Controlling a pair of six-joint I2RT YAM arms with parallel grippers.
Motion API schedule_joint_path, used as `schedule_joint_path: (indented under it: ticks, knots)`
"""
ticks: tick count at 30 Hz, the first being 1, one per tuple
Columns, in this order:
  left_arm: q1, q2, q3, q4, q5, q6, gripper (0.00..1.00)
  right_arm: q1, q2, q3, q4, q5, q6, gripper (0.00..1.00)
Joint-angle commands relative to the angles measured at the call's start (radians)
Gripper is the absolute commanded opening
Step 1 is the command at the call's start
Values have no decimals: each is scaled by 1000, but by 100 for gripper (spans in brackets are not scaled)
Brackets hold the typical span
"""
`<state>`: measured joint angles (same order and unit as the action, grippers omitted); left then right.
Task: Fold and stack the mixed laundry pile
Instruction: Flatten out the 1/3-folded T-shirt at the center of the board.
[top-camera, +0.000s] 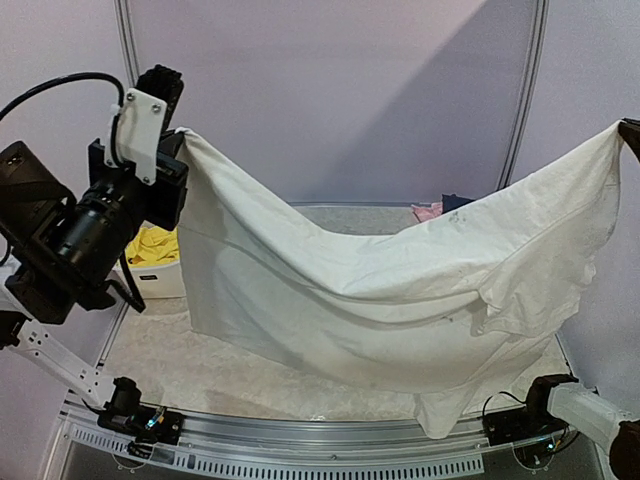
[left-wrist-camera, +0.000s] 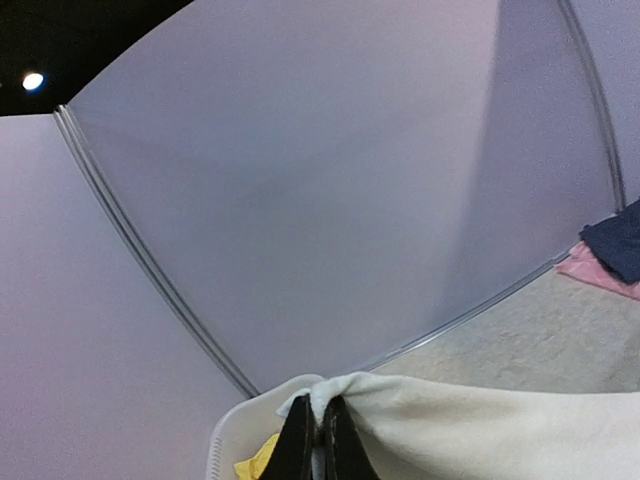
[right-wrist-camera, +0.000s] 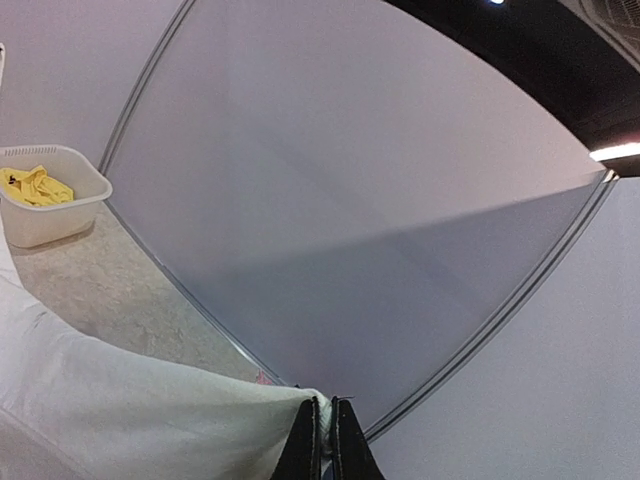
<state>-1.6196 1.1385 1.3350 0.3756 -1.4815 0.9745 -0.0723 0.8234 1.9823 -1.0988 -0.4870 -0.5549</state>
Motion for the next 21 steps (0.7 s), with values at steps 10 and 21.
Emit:
schedule_joint_path:
  ticks: [10, 21]
  knots:
    - [443, 21, -105, -978, 242, -1022, 0, -4, 168, -599, 227, -68, -25, 0]
    - [793, 225, 90, -1109, 548, -1096, 0, -4, 354, -550, 463, 96, 106, 0]
